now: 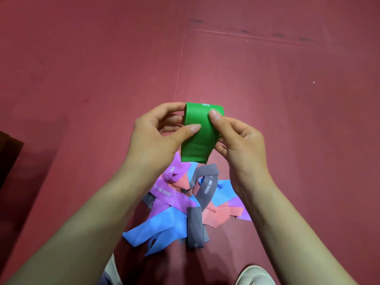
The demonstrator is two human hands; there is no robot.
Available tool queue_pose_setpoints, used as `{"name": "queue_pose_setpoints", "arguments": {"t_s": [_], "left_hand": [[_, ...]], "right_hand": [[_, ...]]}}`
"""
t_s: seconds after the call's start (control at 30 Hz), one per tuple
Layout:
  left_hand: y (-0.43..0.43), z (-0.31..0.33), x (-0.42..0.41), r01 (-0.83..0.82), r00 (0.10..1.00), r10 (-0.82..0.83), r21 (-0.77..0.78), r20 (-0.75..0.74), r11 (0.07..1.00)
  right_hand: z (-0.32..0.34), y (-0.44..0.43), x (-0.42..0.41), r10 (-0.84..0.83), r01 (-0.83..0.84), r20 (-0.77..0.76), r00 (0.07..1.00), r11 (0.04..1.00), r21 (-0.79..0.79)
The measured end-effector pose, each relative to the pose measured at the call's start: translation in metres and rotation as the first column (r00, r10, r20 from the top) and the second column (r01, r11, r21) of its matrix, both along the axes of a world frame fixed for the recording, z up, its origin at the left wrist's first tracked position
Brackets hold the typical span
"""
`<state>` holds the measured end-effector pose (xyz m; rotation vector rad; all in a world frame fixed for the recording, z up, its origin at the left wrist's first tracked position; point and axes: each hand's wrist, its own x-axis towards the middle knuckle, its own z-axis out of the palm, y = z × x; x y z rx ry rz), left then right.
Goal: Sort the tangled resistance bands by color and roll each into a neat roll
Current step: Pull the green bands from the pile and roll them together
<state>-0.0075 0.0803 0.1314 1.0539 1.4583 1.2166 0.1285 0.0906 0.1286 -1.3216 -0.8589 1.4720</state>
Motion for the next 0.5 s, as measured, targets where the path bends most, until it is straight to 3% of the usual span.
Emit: {"name": "queue_pose_setpoints", "arguments": {"t_s": [0.17,0.5], "left_hand": [[0.0011,-0.0018,-0.0008,-0.063,0.998,0.063,0.014,-0.026,0.998],[0.0007,0.0013,0.0011,-0.101,0.995,0.101,-0.07,-0.004,0.992]], "right_hand": [[0.0014,-0.0011,-0.0051,0.0,-0.001,0.038,0.999,1.0,0.008],[0.0038,-0.0001,-0.0015,0.069,-0.063,-0.057,0.996,0.993,0.097]]}}
